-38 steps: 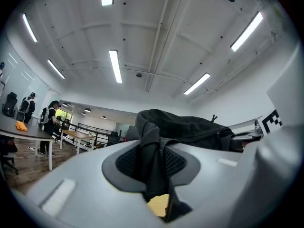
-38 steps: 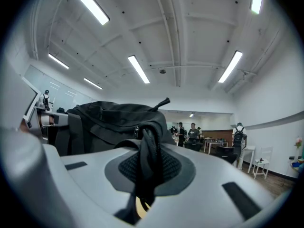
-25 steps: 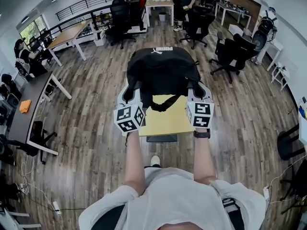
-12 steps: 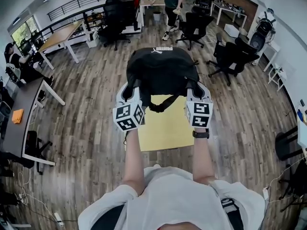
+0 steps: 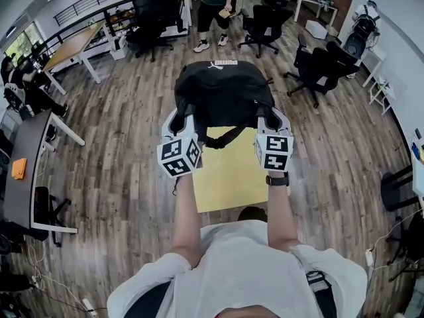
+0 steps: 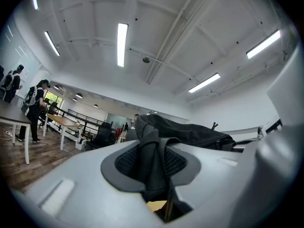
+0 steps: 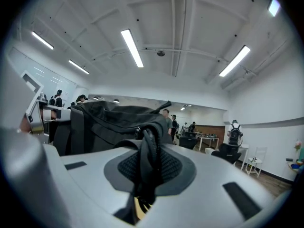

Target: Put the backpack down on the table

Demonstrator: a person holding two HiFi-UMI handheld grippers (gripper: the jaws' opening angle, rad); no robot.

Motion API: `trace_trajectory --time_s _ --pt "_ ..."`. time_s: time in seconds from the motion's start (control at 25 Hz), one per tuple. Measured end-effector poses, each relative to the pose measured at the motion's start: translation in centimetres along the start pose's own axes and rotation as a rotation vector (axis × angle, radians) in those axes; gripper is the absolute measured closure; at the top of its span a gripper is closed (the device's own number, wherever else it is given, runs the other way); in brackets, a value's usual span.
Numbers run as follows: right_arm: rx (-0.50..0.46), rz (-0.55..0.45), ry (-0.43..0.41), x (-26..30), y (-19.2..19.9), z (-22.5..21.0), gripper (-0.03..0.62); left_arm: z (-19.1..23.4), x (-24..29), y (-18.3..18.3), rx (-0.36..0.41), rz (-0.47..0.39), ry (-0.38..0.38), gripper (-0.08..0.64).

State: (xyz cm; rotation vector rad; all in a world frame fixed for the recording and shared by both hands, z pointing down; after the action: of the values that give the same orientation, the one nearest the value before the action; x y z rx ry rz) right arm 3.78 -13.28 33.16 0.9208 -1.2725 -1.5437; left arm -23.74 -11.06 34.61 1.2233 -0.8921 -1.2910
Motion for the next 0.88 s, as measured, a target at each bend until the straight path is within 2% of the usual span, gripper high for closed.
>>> trace_trajectory --time_s 0.2,0.88 --pt "0.0 0.033 0.009 1.9 0.9 -0.6 0.558 0.0 1.4 1.0 -0.004 0.02 0.01 0.465" --pt "0.026 0.091 -0.068 10.0 5.5 -2.9 0.558 0.7 8.5 6.1 -0.015 0.074 -0.074 0.465"
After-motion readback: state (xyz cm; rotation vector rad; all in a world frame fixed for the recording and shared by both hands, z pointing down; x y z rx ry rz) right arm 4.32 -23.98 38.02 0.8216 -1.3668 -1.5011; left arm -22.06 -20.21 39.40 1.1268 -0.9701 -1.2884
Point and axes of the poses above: the fingertips, and each gripper's own axes: x forward along the fingers, z to its left, y out of its underside, the point moved 10 cm from there along -x, backward along the fingers, and after that the axes turned 4 degrees about -z, right-handed, at the moved point
